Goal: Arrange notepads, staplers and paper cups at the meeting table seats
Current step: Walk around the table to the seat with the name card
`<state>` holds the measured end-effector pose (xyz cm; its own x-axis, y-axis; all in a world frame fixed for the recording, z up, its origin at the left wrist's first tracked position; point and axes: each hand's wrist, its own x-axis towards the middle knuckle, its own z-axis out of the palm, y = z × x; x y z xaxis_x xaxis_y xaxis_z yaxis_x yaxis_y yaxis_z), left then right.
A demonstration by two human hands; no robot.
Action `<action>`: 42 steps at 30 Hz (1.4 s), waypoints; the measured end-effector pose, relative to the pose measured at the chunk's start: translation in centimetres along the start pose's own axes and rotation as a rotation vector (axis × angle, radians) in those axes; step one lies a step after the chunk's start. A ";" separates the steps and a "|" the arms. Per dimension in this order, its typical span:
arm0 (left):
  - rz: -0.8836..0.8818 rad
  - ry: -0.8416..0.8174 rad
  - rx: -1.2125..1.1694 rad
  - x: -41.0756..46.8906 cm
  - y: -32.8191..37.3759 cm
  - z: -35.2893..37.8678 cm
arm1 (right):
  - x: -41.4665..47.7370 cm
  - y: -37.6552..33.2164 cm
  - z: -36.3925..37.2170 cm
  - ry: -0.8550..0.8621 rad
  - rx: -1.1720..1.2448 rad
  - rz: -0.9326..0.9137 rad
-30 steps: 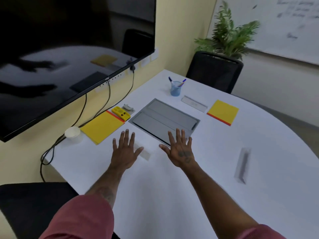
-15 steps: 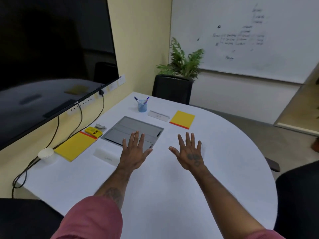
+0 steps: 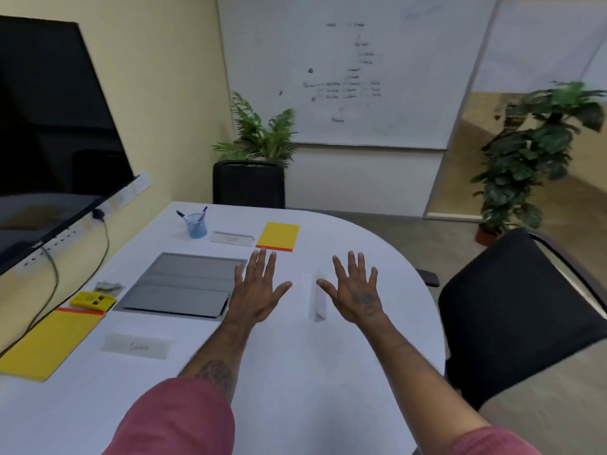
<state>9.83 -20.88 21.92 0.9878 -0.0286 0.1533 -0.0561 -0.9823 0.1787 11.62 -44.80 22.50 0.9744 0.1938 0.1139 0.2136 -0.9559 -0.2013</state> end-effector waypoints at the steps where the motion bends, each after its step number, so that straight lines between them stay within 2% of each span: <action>1: 0.023 -0.001 0.000 0.3 0.5 0.0 | -0.4 0.5 -0.2 0.005 -0.006 0.026; 7: 0.197 -0.013 -0.018 2.3 4.8 0.6 | -3.7 4.4 -1.1 0.051 -0.033 0.215; 12: 0.372 -0.046 -0.044 3.4 11.1 1.6 | -7.9 8.9 -2.8 0.092 -0.118 0.399; 25: 0.837 -0.081 -0.084 -0.5 34.2 4.6 | -23.5 23.1 -8.1 0.169 -0.116 0.797; 32: 0.938 -0.094 -0.070 -5.3 45.6 6.3 | -32.0 31.8 -9.8 0.198 -0.097 0.912; 42: 0.973 -0.135 -0.103 -10.6 58.1 8.4 | -40.9 42.0 -12.5 0.162 -0.120 0.934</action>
<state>-2.68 -79.20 22.49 0.5119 -0.8426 0.1673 -0.8589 -0.4983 0.1181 -20.16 -95.65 21.56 0.7239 -0.6837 0.0928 -0.6633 -0.7266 -0.1791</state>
